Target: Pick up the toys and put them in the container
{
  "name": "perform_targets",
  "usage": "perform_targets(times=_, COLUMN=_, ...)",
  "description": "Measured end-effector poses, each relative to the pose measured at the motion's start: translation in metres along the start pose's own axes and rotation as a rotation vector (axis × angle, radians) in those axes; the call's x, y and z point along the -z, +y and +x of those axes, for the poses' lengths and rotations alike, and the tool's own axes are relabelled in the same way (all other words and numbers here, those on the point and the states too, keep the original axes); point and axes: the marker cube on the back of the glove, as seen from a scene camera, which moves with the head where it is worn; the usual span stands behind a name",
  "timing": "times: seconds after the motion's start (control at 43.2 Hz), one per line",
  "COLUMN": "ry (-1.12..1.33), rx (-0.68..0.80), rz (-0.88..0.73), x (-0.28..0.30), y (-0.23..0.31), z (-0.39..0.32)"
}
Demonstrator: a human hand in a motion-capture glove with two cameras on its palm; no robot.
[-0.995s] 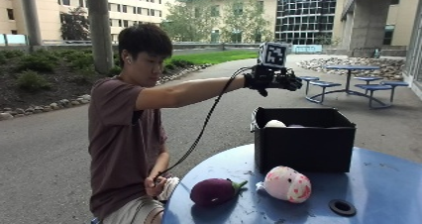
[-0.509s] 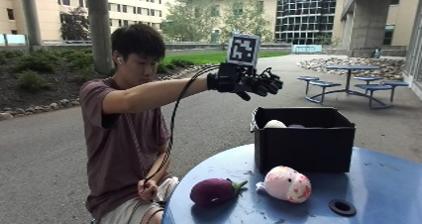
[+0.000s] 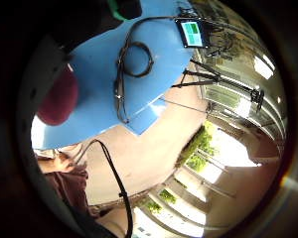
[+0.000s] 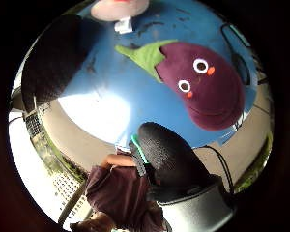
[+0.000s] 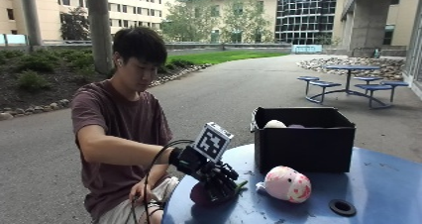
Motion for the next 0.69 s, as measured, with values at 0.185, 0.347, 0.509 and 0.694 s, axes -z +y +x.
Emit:
perform_targets(times=0.185, ry=-0.12, rx=0.025, rz=0.114, x=-0.052, y=-0.017, z=-0.007)
perform_targets(times=0.347, ry=-0.251, rx=0.045, rz=0.284, x=-0.058, y=-0.031, z=-0.005)
perform_targets(times=0.509, ry=-0.368, rx=0.071, rz=0.399, x=-0.055, y=-0.047, z=-0.009)
perform_targets(times=0.694, ry=-0.461, rx=0.133, rz=0.369, x=-0.034, y=-0.054, z=-0.007)
